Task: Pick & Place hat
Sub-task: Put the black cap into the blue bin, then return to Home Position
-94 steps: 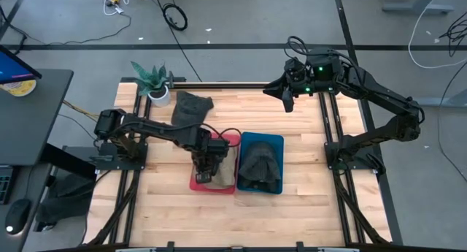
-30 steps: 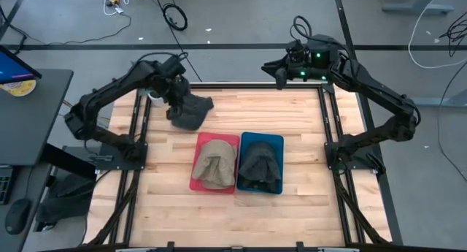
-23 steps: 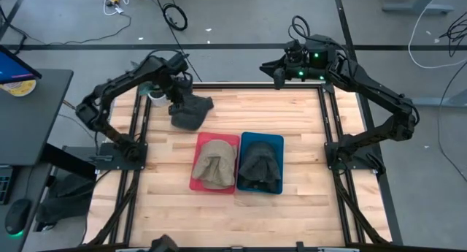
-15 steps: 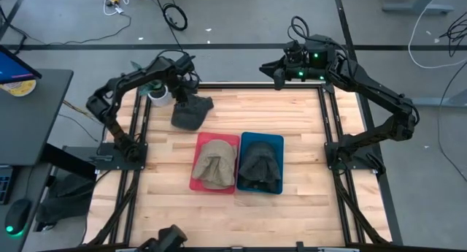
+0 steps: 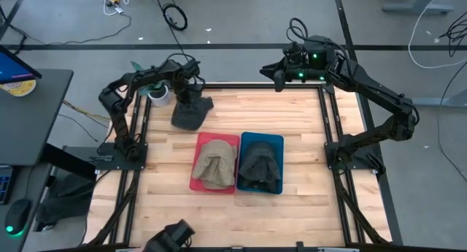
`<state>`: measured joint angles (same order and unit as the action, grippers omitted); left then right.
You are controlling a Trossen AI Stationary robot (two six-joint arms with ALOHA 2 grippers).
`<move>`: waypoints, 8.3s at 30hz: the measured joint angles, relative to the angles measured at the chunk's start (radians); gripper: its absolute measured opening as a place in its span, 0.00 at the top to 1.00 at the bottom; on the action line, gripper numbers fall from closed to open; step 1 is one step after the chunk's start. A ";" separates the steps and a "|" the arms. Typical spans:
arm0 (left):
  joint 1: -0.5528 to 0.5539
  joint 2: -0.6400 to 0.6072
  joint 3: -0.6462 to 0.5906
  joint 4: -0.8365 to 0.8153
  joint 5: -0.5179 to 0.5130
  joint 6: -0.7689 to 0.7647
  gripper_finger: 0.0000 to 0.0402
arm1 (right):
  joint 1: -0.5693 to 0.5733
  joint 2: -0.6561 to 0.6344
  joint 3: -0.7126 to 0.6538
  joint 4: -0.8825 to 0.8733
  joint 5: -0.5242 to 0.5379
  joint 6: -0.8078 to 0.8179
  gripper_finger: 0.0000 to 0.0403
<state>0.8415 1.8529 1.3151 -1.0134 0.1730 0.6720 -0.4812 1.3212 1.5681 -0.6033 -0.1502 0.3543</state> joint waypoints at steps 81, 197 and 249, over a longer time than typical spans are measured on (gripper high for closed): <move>-0.865 0.100 0.671 0.162 -0.039 -0.985 0.98 | -0.052 -0.352 0.000 -0.066 -0.040 0.030 0.72; -0.839 -0.326 0.682 0.059 -0.174 -0.839 0.54 | 0.188 -0.357 0.000 0.142 -0.092 -0.008 0.72; -0.866 -1.849 -0.810 1.062 -0.397 -0.846 0.54 | 0.444 -1.080 -1.190 1.502 0.134 -0.227 0.72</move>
<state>-0.0246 0.0035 0.5055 0.0487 -0.2239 -0.1741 -0.0374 0.2415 0.3777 0.8984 -0.0162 0.1274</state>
